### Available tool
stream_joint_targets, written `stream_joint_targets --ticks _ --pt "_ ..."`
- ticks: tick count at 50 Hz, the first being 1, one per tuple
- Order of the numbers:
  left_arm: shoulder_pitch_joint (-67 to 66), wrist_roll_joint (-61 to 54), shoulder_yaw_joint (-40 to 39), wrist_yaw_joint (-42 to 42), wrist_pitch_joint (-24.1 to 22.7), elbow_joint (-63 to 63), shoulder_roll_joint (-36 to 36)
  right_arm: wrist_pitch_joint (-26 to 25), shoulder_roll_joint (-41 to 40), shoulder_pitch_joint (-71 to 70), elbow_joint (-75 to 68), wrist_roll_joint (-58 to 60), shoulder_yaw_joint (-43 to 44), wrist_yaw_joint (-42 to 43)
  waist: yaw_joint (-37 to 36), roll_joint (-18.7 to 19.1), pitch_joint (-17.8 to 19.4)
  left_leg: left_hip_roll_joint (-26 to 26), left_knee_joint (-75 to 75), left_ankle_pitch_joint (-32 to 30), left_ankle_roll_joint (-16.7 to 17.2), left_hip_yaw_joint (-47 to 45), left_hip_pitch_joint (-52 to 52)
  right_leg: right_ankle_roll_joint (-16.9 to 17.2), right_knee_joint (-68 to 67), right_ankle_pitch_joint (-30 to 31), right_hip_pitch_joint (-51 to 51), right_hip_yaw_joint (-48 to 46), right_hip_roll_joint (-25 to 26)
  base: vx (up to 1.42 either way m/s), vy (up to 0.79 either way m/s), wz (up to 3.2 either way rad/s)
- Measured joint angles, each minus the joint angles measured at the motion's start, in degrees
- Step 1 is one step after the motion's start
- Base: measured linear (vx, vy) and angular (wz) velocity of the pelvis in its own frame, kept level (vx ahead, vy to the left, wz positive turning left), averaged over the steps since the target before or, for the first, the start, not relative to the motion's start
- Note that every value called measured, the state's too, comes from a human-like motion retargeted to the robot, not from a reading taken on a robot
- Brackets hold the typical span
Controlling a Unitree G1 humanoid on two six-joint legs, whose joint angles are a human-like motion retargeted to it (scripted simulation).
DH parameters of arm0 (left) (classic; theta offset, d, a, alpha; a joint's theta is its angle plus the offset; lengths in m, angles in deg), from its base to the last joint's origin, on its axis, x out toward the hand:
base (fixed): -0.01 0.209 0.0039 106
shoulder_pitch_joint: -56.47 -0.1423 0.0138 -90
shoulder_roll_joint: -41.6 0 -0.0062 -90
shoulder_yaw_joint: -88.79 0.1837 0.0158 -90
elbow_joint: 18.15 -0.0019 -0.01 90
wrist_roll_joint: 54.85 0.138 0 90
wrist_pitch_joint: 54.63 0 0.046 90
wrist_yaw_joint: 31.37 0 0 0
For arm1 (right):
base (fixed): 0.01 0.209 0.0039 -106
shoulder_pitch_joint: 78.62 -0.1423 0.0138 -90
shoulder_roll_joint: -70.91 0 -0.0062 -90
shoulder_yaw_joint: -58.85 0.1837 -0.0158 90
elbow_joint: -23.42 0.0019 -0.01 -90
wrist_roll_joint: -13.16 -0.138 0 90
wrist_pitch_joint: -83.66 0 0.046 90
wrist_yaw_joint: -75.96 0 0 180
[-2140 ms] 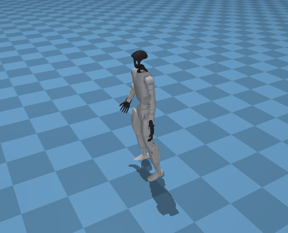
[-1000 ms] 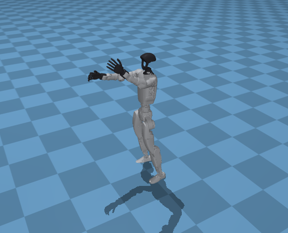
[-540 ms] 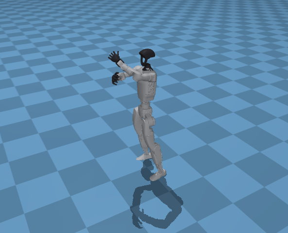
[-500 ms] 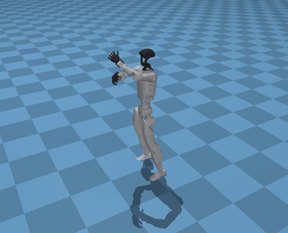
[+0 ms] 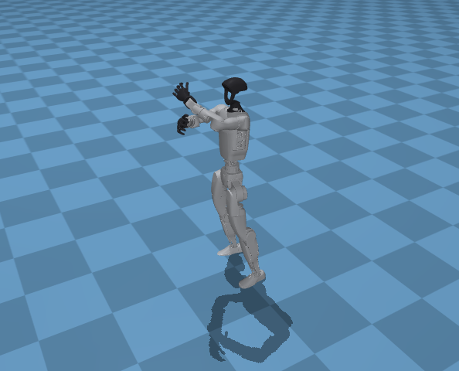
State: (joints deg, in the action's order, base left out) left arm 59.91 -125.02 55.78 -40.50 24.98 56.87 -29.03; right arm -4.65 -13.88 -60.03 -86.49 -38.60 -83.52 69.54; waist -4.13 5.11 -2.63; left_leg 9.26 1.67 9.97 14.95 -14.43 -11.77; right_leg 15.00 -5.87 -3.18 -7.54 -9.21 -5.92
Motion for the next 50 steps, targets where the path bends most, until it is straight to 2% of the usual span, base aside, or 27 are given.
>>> stream_joint_targets --ticks 50 --pt "-0.46 0.26 0.87 -0.44 1.06 -0.59 0.30 0.70 -1.85 -0.86 -1.44 -1.85 0.56 1.18 1.59 -0.65 0.37 -0.31 -0.18 -0.24 0.01 0.14 0.71 0.00 2.14 1.00 -0.39 -0.10 -0.20 0.00 0.00 0.00"
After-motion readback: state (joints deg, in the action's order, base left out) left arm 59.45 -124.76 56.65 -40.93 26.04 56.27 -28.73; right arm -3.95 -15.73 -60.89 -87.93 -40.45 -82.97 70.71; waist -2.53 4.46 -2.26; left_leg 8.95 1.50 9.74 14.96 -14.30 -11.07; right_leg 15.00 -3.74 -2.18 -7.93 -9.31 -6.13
